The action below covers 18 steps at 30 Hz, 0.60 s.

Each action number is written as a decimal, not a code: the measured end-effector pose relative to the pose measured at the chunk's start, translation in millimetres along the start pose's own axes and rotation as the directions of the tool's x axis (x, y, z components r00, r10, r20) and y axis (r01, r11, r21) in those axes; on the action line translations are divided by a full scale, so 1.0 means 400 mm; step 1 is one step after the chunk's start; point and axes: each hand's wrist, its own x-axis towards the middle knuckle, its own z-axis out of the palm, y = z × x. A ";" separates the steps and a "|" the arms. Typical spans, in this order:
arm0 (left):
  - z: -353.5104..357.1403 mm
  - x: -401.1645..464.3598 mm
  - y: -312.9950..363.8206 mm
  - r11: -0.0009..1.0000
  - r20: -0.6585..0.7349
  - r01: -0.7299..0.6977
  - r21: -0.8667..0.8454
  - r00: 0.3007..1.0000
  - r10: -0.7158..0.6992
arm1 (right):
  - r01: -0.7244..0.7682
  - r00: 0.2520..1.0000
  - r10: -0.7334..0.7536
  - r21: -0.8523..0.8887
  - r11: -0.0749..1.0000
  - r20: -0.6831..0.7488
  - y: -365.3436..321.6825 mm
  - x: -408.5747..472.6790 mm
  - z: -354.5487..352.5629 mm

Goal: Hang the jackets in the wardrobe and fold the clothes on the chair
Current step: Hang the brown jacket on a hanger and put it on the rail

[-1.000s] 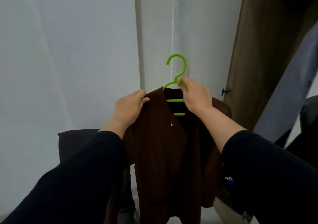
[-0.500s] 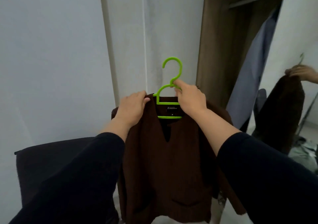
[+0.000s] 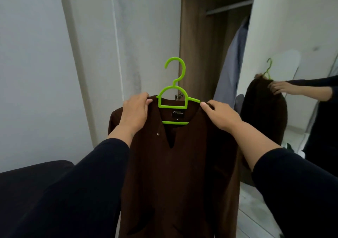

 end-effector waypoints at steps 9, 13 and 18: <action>0.188 0.116 0.096 0.996 0.054 0.082 0.019 0.995 -0.083 | 0.121 0.990 -0.126 -0.071 0.990 -0.058 0.121 0.085 -0.074; 0.260 0.168 0.145 0.982 0.093 0.176 0.072 0.979 -0.183 | 0.113 0.978 -0.136 -0.146 0.983 -0.160 0.163 0.127 -0.091; 0.335 0.271 0.267 0.928 0.065 0.332 -0.168 0.943 -0.326 | -0.003 0.961 -0.032 -0.124 0.992 -0.276 0.174 0.208 -0.073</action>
